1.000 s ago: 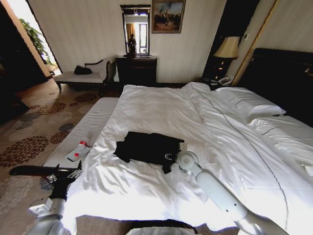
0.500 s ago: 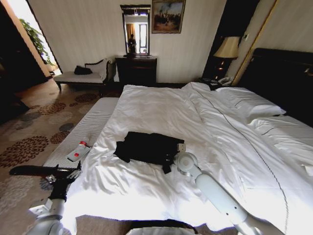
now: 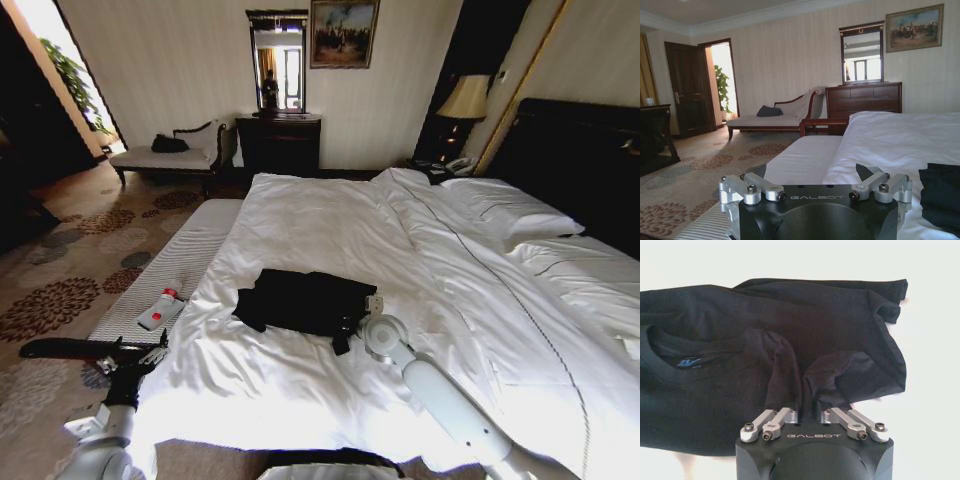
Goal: Fold the clothes on the bed.
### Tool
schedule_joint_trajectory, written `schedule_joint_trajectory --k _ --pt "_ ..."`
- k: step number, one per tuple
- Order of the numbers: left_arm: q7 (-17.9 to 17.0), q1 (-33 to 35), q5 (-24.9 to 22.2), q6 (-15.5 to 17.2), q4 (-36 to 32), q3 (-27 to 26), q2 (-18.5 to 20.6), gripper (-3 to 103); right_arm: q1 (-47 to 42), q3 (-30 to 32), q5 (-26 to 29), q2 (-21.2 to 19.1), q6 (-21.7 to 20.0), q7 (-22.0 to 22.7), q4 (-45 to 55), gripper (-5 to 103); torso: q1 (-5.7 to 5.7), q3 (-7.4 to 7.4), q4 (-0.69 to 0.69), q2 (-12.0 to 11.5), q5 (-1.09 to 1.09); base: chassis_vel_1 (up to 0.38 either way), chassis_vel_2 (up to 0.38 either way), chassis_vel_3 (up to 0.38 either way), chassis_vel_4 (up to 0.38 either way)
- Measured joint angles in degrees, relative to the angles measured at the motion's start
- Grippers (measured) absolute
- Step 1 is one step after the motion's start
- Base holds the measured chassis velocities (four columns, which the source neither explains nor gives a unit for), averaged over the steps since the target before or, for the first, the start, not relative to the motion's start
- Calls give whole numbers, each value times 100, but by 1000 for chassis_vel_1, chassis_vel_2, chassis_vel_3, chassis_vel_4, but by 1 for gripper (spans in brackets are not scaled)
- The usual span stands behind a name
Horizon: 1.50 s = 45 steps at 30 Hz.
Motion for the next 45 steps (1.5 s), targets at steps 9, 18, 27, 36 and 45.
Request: schedule_joint_trajectory --k 9,18,27,36,45 --pt "0 -33 27 -12 58 59 -3 100 -33 90 12 -4 55 -114 112 52 0 0 0 0 0 0 0 0 0" --pt "1 -31 28 -21 90 31 48 100 208 229 331 195 145 -148 57 90 0 0 1 0 0 0 0 0 0" --pt "2 -52 25 -28 123 51 54 100 197 207 826 307 138 67 109 100 0 0 -1 0 -1 0 0 0 0" --pt "7 -35 26 -82 154 22 63 100 230 211 978 457 123 110 134 100 0 0 0 0 0 0 0 0 0" --pt "12 -37 58 -91 155 54 45 100 262 223 748 391 96 38 -22 100 0 0 0 0 0 0 0 0 0"
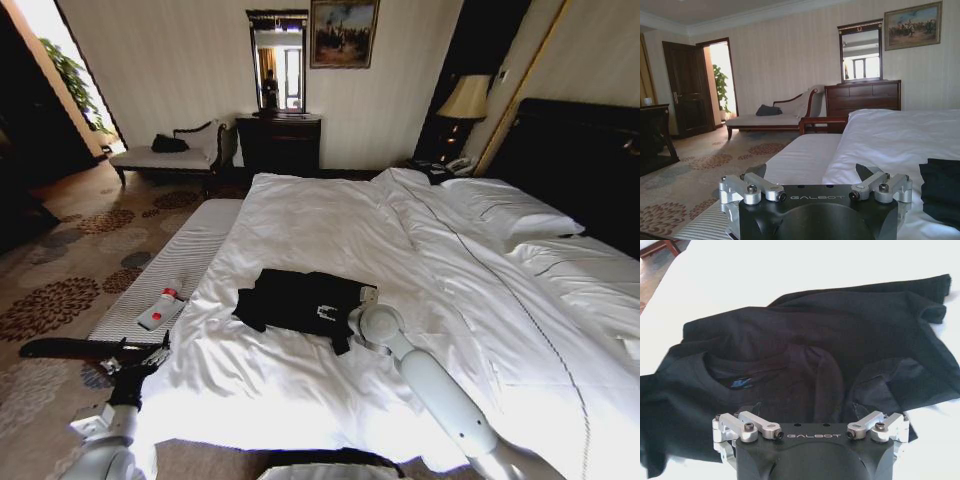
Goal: Fold the clothes on the bed.
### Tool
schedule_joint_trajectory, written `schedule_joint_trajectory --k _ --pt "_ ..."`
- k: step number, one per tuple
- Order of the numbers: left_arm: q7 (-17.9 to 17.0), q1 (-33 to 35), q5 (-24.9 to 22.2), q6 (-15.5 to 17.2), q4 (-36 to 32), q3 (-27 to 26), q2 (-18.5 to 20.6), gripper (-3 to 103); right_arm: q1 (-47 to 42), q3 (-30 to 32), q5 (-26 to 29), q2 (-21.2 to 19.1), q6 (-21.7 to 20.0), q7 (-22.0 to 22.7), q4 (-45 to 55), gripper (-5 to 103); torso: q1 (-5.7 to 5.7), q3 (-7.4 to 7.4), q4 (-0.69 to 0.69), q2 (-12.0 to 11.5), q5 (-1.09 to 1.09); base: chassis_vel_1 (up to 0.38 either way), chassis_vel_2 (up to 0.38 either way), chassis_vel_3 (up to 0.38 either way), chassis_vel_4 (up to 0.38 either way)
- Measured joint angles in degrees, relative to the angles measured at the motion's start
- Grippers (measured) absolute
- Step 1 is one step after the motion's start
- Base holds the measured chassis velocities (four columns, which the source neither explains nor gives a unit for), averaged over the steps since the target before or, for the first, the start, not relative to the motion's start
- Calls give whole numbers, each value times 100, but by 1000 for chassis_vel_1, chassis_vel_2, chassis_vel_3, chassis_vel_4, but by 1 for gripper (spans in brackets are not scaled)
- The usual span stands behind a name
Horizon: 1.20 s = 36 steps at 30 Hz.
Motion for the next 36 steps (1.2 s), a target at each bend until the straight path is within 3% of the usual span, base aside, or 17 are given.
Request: schedule_joint_trajectory --k 13,19,20,22,23,25,28,31,34,36 --pt "2 13 38 -40 19 16 -44 100 -2 -16 -52 38 -57 -36 -47 103 0 0 1 0 0 0 0 0 0" --pt "2 11 50 -49 22 22 -63 100 -74 -29 -156 -9 -93 -39 -60 80 0 0 1 0 0 0 0 0 0" --pt "2 9 55 -49 23 29 -67 100 -93 -29 -175 -25 -98 -43 -63 80 0 0 0 0 0 0 0 0 0" --pt "3 8 71 -49 26 44 -74 100 -137 -25 -215 -63 -107 -57 -67 68 0 0 0 0 0 0 0 0 0" --pt "3 8 71 -49 26 44 -74 100 -137 -25 -215 -63 -107 -57 -67 68 0 0 0 0 0 0 0 0 0" --pt "3 5 80 -50 30 52 -82 100 -165 -12 -245 -99 -109 -71 -67 57 0 0 0 0 0 0 0 0 0" --pt "3 4 90 -50 30 59 -86 100 -172 -2 -264 -131 -109 -82 -65 52 0 0 0 0 0 0 0 0 0" --pt "3 4 92 -50 26 69 -93 100 -172 18 -279 -165 -110 -97 -48 36 0 0 0 0 0 0 0 0 0" --pt "3 3 92 -50 12 69 -93 100 -182 37 -282 -192 -108 -110 -21 30 0 0 0 0 0 0 0 0 0" --pt "3 -1 70 -47 -20 68 -90 100 -209 54 -284 -227 -104 -136 22 19 0 0 0 0 0 0 0 0 0"
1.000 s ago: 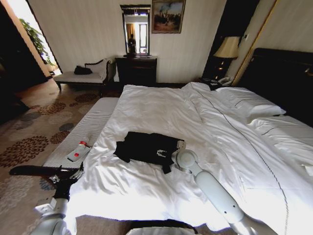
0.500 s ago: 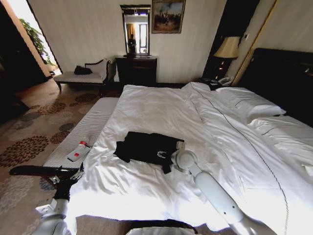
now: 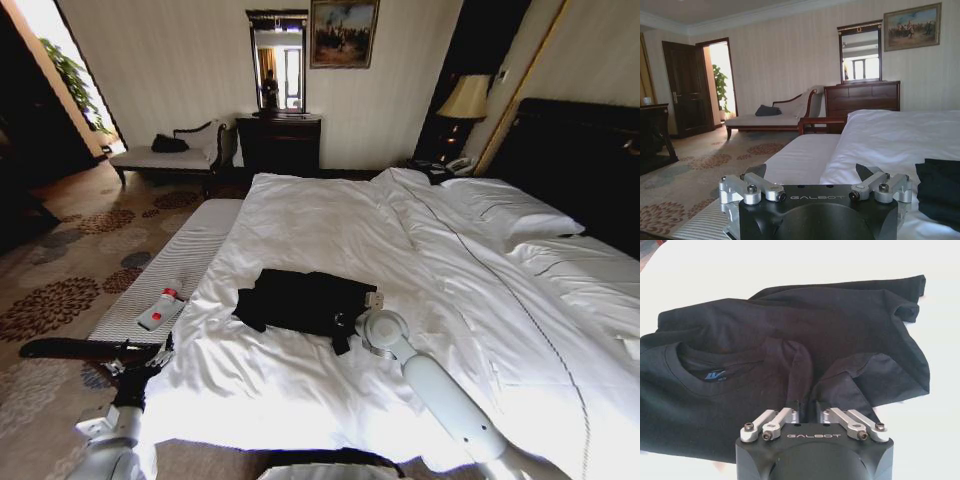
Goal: Fold the clothes on the bed.
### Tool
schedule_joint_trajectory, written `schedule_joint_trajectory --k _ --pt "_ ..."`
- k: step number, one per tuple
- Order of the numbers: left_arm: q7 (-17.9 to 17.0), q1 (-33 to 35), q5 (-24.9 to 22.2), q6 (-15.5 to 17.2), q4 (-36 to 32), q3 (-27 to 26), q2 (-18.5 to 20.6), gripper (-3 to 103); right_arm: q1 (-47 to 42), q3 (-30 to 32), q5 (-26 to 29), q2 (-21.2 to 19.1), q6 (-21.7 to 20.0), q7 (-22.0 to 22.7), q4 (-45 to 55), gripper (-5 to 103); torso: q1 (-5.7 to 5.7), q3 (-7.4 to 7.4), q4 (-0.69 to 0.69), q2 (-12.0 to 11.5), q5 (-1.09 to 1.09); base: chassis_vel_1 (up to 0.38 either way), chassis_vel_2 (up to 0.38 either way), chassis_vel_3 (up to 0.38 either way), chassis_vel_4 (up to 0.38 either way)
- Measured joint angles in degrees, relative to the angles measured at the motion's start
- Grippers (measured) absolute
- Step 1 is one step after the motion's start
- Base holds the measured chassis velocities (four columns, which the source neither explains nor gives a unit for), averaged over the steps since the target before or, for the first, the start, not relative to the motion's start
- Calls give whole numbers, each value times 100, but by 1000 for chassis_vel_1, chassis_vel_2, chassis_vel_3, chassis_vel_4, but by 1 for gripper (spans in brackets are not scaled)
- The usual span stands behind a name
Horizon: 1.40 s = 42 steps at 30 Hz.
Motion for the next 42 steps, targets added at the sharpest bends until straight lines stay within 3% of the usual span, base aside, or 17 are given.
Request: schedule_joint_trajectory --k 2,4,6,9,12,14,15,24,32,34,36,37,42 --pt "-3 -17 -39 40 -74 -1 10 100 -58 24 -21 -55 8 -95 84 9 0 0 0 0 0 0 0 0 0" --pt "-4 -18 -42 48 -90 -1 10 100 -79 33 -30 -68 15 -138 115 9 0 0 -1 0 0 0 0 0 0" --pt "-5 -17 -44 55 -109 -2 9 100 -128 56 -44 -93 40 -237 185 2 0 0 0 0 1 0 0 0 0" --pt "-8 -1 -43 57 -121 -7 4 100 -179 90 -93 -128 96 -376 265 0 0 0 0 0 0 0 0 0 0" --pt "-14 -26 -123 115 -216 -17 50 100 -254 162 -362 -204 283 -793 365 0 0 0 1 0 0 0 0 0 0" --pt "-37 -136 -333 320 -356 -17 201 100 -330 224 -653 -277 452 -1217 451 0 0 0 0 0 0 0 0 0 0" --pt "-37 -136 -333 320 -356 -17 201 100 -330 224 -653 -277 452 -1217 451 0 0 0 0 0 0 0 0 0 0" --pt "-235 -770 -1385 1158 -705 -80 1257 100 -666 443 -870 -347 546 -1390 877 0 0 0 0 0 0 0 0 0 0" --pt "-452 -1292 -1907 1740 -445 157 1800 100 -721 414 -962 -313 551 -1344 799 0 0 0 -2 0 -1 0 0 0 0" --pt "-758 -1578 -2330 2235 -126 278 2117 100 -656 325 -988 -247 562 -1342 669 0 0 0 3 0 -1 0 0 0 0" --pt "-860 -1673 -2530 2398 -18 335 2231 100 -656 319 -1008 -228 571 -1342 635 0 0 0 3 0 -2 0 0 0 0" --pt "-984 -1846 -2926 2721 172 443 2437 100 -655 316 -1044 -176 595 -1342 575 0 0 0 -2 0 -3 0 0 0 0" --pt "-1040 -2156 -3605 3397 557 648 2902 100 -596 244 -1100 18 639 -1353 402 0 0 1 3 -1 0 0 0 0 0"
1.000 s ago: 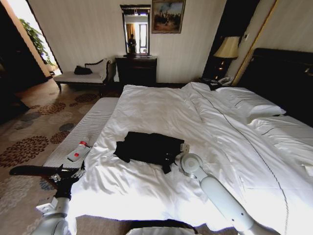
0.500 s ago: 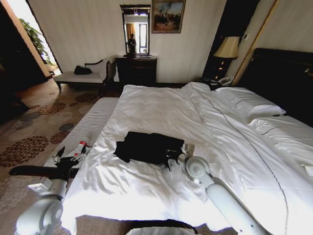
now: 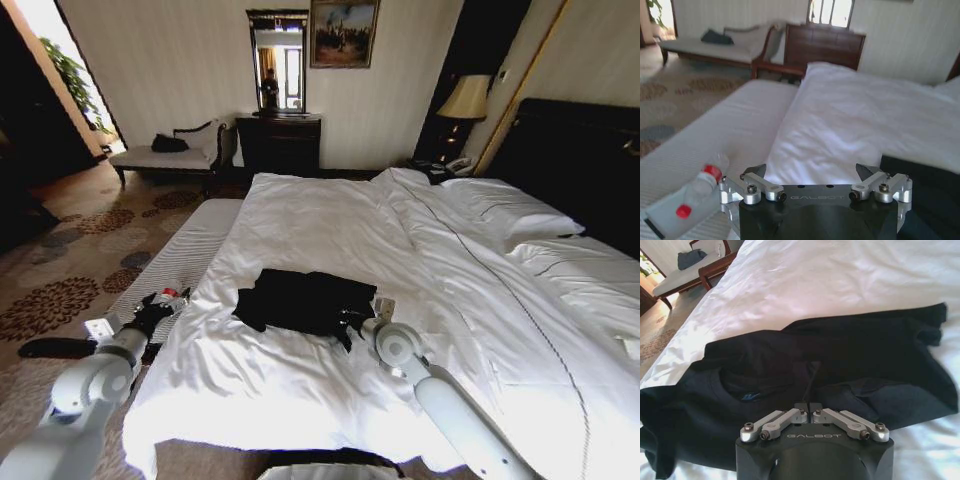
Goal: Fold the clothes on the bed.
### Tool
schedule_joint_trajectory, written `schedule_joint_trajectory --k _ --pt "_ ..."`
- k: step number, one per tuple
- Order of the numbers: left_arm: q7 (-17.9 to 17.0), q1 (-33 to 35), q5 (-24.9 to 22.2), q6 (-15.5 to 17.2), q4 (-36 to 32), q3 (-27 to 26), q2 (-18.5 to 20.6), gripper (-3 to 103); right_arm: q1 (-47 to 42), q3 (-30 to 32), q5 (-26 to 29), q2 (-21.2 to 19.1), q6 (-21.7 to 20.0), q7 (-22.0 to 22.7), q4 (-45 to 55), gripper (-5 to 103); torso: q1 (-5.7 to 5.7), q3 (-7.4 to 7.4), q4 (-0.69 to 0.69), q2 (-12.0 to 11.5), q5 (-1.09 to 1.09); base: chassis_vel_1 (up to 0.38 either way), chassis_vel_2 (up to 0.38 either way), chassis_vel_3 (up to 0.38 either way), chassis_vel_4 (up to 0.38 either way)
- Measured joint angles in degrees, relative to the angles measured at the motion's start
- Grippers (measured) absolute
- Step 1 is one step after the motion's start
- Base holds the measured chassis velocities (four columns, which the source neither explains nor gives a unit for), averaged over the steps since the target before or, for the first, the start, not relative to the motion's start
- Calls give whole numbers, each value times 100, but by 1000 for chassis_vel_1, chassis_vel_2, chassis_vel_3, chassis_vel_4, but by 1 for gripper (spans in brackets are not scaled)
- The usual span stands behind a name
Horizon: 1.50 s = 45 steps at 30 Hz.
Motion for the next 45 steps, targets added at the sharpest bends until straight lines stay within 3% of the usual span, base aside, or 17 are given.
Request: schedule_joint_trajectory --k 6,13,15,18,21,23,25,26,31,39,44,45 --pt "518 -111 -268 302 289 459 443 100 -5 -26 -79 252 34 0 -63 0 0 0 -3 0 -3 0 0 0 0" --pt "785 -120 -17 180 381 1114 1091 100 10 -9 -185 437 89 0 -62 0 0 -1 -1 0 -1 0 0 0 0" --pt "814 -571 -105 -1 543 1501 1230 100 18 9 -210 485 108 -5 -68 0 0 -1 -2 1 1 0 0 0 0" --pt "762 -1178 -310 -16 791 1906 1240 100 15 15 -247 511 115 -11 -89 0 0 0 -4 1 -3 0 0 0 0" --pt "678 -2025 -451 23 1302 2491 1088 100 -14 18 -308 546 126 -14 -139 0 0 0 -5 1 1 0 0 0 0" --pt "651 -2654 -411 27 1848 2905 765 100 -38 23 -342 565 133 -16 -175 0 1 0 -4 1 1 0 0 0 0" --pt "647 -2781 -390 20 1978 2998 654 100 -43 24 -352 569 135 -16 -189 0 1 0 -2 1 2 0 0 0 0" --pt "638 -3105 -360 3 2321 3221 307 100 -48 26 -365 575 139 -17 -216 0 1 0 -1 1 -4 0 0 0 0" --pt "612 -3558 -165 -44 2930 3660 -330 100 -42 44 -372 572 147 -17 -255 0 1 0 -6 1 -1 0 0 0 0" --pt "623 -3687 -132 -11 3021 3936 -428 103 -12 93 -363 605 148 -15 -284 0 0 0 -2 1 0 0 0 0 0" --pt "613 -3678 -264 27 2877 3944 -310 83 -23 129 -365 624 148 -15 -307 0 0 -1 -4 2 1 0 0 0 0" --pt "613 -3678 -264 27 2877 3944 -310 83 -23 129 -365 624 148 -15 -307 0 0 -1 -4 2 1 0 0 0 0"
